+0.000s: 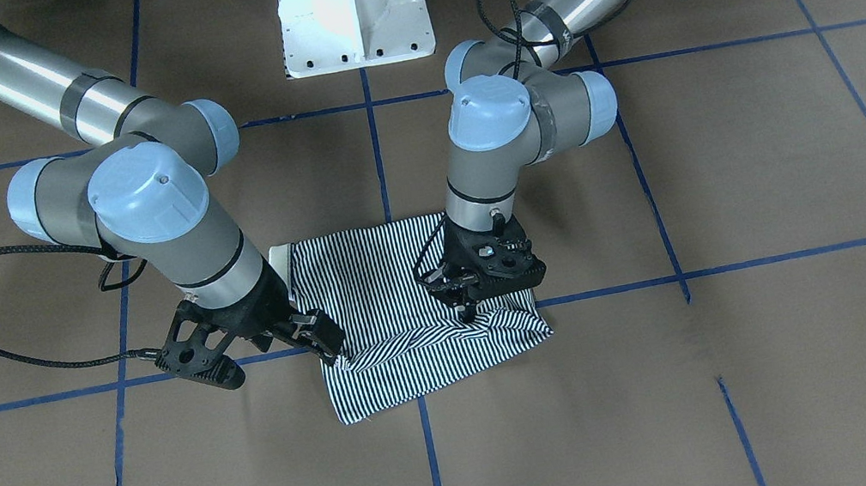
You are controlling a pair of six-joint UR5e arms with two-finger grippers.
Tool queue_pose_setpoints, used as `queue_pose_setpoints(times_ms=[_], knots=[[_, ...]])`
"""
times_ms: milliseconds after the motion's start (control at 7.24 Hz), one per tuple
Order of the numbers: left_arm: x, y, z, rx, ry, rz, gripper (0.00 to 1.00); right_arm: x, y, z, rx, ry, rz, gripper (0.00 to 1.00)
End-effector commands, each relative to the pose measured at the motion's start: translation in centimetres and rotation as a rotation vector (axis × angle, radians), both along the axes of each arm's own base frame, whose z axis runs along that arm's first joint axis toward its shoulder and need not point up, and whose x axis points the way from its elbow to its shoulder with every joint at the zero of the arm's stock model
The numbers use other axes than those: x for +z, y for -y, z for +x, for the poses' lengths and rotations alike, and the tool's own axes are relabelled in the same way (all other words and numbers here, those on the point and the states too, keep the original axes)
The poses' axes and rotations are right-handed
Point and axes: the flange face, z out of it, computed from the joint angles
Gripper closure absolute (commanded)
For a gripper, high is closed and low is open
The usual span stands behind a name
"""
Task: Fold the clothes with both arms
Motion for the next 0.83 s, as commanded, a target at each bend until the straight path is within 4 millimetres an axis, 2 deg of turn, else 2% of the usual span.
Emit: queue_pose_setpoints(times_ms=[0, 138, 276, 414, 552, 690], knots=[[1.7, 3.9, -1.6, -0.023, 0.000, 0.058, 1.00, 1.0, -1.0, 1.0, 0.000, 0.003, 0.003, 0.00], [1.5, 5.6, -1.3, -0.034, -0.011, 0.074, 1.00, 1.3, -1.4, 1.4, 0.000, 0.005, 0.005, 0.00], [1.3, 5.9, -1.0, -0.036, -0.028, 0.089, 1.00, 1.5, -1.4, 1.4, 0.000, 0.003, 0.003, 0.00], [-0.3, 7.2, -2.5, -0.060, -0.046, 0.103, 1.00, 1.4, -1.5, 1.5, 0.000, 0.005, 0.005, 0.00], [-1.2, 9.2, -5.1, -0.089, -0.058, 0.110, 1.00, 2.0, -2.3, 2.3, -0.006, 0.010, 0.003, 0.00], [-1.4, 10.7, -8.5, -0.061, -0.069, 0.128, 1.00, 3.3, -1.7, 4.7, -0.007, 0.008, 0.006, 0.00]])
